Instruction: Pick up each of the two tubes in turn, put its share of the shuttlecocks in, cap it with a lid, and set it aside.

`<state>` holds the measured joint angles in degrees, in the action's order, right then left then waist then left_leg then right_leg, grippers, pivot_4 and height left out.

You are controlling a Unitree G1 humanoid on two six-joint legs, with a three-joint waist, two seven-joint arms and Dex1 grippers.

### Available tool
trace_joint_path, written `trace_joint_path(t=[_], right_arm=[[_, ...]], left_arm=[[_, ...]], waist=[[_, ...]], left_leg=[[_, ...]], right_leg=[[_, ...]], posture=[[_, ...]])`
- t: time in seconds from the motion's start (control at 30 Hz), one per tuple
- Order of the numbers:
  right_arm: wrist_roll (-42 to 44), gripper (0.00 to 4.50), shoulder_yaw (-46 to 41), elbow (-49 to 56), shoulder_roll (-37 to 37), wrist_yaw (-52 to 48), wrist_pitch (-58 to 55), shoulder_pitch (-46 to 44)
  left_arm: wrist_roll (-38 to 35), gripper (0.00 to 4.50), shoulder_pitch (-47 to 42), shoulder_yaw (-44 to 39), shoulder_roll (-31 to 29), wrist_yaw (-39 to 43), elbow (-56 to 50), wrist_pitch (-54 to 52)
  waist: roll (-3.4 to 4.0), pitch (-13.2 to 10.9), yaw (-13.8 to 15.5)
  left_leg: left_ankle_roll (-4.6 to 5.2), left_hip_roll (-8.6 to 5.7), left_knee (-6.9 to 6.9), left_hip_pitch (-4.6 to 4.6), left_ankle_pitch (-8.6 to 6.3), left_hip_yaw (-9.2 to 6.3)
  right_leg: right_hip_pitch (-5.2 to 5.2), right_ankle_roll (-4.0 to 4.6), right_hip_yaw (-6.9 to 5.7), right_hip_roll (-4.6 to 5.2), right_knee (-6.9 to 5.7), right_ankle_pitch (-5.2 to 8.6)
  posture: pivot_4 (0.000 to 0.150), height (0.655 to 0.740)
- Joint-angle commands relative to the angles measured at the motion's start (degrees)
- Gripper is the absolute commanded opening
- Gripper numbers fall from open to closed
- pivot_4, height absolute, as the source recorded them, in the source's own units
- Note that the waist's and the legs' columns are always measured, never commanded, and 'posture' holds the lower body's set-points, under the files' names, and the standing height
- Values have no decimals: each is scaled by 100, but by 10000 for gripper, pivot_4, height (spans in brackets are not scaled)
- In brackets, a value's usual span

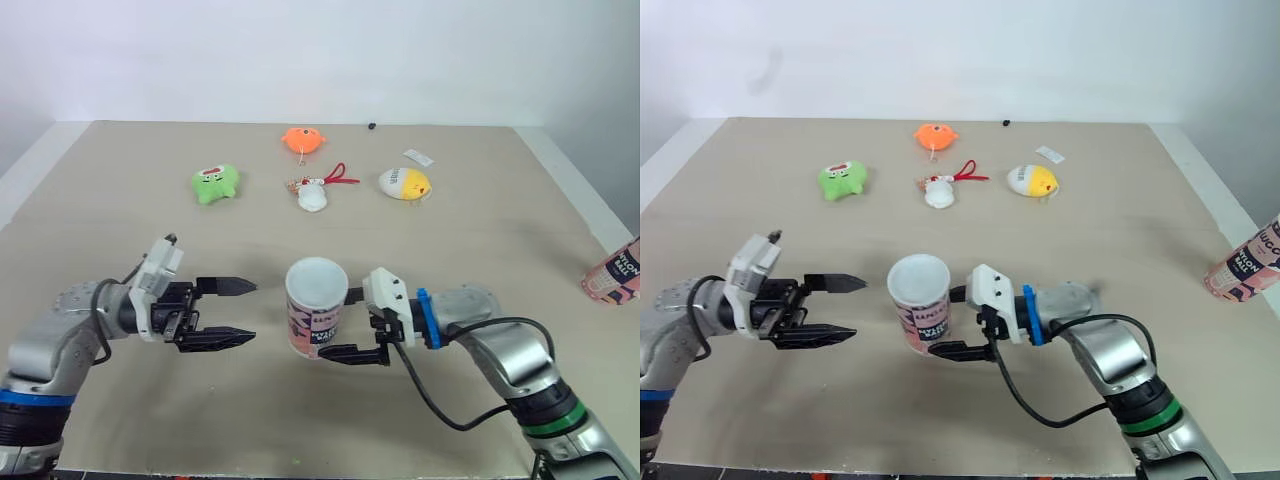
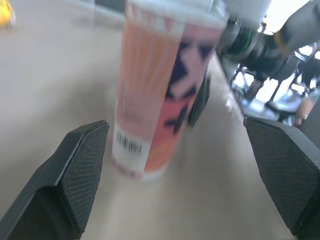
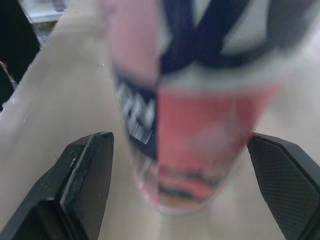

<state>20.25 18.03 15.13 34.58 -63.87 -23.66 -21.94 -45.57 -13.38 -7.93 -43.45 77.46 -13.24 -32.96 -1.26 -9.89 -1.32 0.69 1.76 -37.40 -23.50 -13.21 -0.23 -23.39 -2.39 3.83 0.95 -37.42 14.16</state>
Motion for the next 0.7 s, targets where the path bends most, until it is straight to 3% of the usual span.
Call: trace_joint_path(t=[0.03, 0.33, 0.5, 0.7], right_arm=[[-74, 44618, 142, -177, -256, -80, 224, -163], [-180, 44618, 350, -868, -926, -268, 580, -492], [-102, 28549, 117, -829, -862, -244, 556, -427], [388, 28549, -1261, -286, -432, 518, 61, -3]], left_arm=[[-310, 45000, 123, -407, -180, -247, -424, -214], [-443, 45000, 586, -842, -447, -527, -852, -299], [-316, 45000, 675, -735, -361, -705, -1037, -129], [-117, 45000, -56, -149, 458, -1257, -805, 154]], waist=[[0, 0, -2], [-1, -7, -8], [-1, -7, -5], [-3, -14, 59]], left_leg=[[0, 0, 0, 2, 0, 1], [-28, 3, 1, 11, 15, 8], [-38, 3, 1, 11, 21, 6], [-64, -19, -4, 3, 36, -8]], right_leg=[[0, 0, 0, 0, 0, 0], [-2, 12, -17, -4, -9, -5], [-1, 12, -21, 1, -15, -5], [7, -2, -24, 23, -22, -9]], posture=[[1500, 7323], [1500, 7323], [1500, 7323], [1500, 7323]])
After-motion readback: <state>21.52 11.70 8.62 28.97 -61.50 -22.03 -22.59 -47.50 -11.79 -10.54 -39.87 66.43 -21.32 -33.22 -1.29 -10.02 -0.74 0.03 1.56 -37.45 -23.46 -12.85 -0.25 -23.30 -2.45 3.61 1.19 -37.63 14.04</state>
